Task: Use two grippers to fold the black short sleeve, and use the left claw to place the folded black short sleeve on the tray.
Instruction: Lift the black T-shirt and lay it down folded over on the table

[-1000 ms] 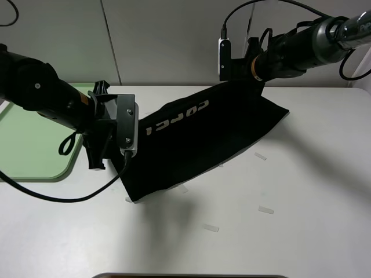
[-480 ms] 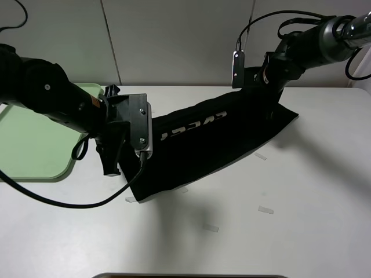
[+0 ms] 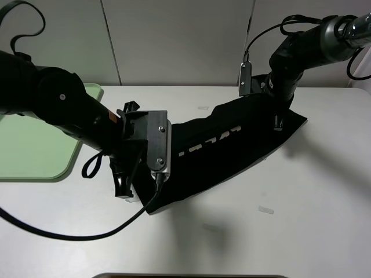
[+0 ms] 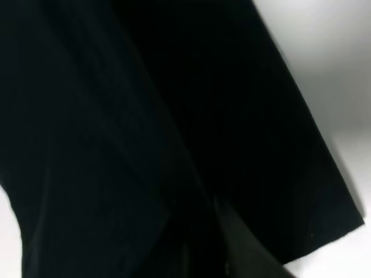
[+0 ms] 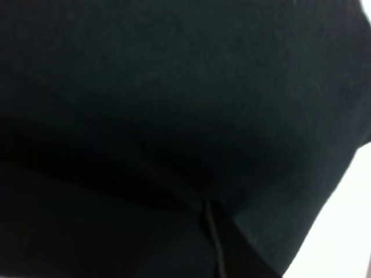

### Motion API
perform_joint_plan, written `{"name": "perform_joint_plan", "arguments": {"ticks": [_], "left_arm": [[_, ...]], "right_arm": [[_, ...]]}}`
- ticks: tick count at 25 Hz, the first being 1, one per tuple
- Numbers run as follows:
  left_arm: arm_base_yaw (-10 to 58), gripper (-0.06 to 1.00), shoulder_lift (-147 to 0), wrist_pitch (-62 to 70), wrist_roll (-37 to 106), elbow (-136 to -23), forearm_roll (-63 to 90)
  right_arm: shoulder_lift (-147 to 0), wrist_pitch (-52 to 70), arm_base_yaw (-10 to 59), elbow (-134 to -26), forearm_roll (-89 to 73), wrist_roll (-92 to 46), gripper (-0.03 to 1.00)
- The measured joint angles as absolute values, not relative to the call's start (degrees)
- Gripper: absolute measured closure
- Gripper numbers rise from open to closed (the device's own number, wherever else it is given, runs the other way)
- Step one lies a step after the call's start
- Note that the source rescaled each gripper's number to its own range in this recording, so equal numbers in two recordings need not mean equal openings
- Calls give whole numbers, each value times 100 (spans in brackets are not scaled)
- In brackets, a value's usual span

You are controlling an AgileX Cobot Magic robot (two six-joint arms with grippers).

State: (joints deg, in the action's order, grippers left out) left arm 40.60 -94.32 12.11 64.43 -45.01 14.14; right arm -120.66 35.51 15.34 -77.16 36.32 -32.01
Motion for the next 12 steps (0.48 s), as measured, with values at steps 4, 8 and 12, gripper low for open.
{"name": "perform_joint_plan", "arguments": {"ticks": [4,8,12], "left_arm": [[4201,94,-9432,1237,6302,-4501,1420],[4202,94,-9432,1318,6118,-4506,1442],[4202,92,-9432,1397,6037,-4506,1815]], "right_arm": [[-12049,3731,1492,-7716,3439,-3273,96],[-12049,3863,1465,-7716,3202,-3621,96],[-12042,3962,1336,-7640,2891,-4010,96]]}}
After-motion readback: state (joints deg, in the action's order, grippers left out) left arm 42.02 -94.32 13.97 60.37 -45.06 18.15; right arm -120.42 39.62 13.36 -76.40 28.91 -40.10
